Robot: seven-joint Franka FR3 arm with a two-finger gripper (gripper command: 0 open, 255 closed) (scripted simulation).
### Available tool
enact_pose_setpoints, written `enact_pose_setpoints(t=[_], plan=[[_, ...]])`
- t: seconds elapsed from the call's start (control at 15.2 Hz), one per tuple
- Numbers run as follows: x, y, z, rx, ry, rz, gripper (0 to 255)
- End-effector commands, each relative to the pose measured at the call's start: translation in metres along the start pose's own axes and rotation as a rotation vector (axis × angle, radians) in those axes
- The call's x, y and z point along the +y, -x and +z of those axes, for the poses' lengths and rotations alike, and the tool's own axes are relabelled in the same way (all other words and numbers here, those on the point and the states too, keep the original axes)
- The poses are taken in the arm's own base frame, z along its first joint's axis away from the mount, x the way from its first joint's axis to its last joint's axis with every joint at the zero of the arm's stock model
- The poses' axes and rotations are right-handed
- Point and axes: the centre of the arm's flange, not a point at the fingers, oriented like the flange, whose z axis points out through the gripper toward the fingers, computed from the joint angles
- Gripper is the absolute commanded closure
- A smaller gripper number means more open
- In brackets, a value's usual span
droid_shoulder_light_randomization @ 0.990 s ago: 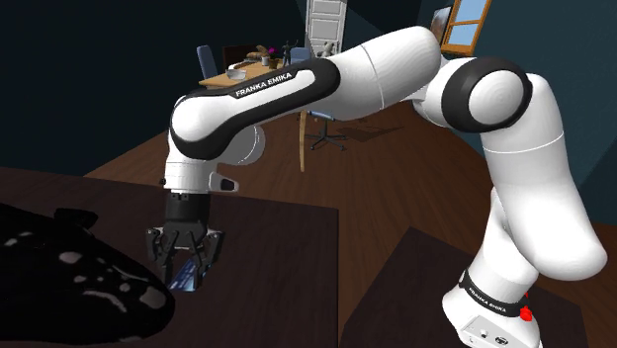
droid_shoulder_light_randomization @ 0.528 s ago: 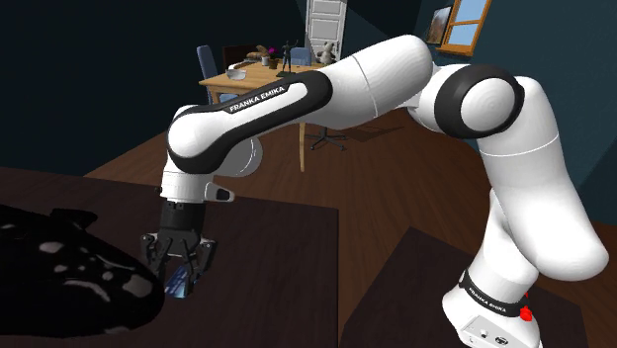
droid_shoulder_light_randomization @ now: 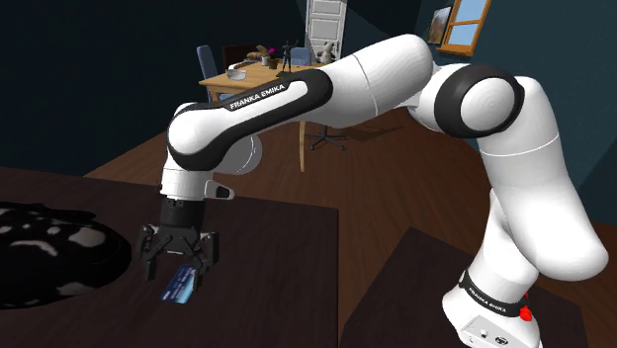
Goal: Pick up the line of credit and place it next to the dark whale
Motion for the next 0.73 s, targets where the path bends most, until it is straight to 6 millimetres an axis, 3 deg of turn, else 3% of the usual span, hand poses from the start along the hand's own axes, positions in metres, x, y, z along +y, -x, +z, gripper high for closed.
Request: enact_pose_setpoints(t=[0.0,0.13,0.66], plan=[[0.001,0.0,-0.021,0.0,0.0,0.0,0],[0.001,0.0,-0.045,0.0,0.0,0.0,0],[0.001,0.0,-0.045,0.0,0.0,0.0,0]])
